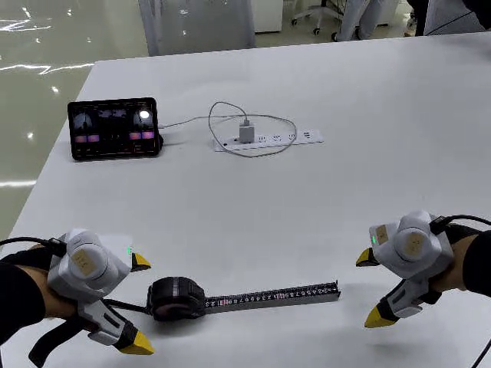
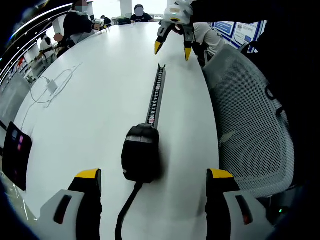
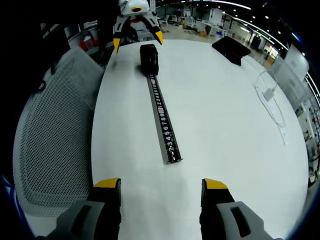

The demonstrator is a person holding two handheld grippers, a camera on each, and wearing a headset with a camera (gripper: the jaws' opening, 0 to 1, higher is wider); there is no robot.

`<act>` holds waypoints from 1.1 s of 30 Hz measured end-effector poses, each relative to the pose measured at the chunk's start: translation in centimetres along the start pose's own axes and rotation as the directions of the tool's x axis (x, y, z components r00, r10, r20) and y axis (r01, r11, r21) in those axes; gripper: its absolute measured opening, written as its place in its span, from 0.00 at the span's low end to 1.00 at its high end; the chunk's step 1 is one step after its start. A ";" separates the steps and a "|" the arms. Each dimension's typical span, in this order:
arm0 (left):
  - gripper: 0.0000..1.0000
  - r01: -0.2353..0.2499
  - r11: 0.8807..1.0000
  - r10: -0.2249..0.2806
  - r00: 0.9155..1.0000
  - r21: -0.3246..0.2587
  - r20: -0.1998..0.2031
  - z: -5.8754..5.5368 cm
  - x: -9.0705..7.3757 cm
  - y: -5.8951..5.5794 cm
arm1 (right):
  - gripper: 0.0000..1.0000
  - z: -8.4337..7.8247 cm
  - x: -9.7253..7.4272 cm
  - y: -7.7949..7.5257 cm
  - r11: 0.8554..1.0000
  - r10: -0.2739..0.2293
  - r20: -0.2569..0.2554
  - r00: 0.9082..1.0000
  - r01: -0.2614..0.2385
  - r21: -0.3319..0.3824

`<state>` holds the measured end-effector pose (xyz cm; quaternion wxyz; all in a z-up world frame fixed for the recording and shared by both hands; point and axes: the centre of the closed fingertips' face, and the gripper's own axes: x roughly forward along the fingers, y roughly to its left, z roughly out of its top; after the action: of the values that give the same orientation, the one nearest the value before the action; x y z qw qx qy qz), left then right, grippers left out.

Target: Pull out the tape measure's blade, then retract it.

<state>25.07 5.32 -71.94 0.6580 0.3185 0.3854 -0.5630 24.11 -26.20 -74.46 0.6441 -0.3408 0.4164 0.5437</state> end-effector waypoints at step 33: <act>0.99 -0.298 0.794 0.478 0.844 -0.530 0.242 -1.9 -3.0 1.5 | 0.99 -4.7 -3.9 0.6 0.865 -0.350 0.208 0.913 0.231 0.445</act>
<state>26.04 8.71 -70.32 0.8778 0.1116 0.3067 -0.3505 22.48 -31.89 -72.86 0.8289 -0.1760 0.3685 0.3823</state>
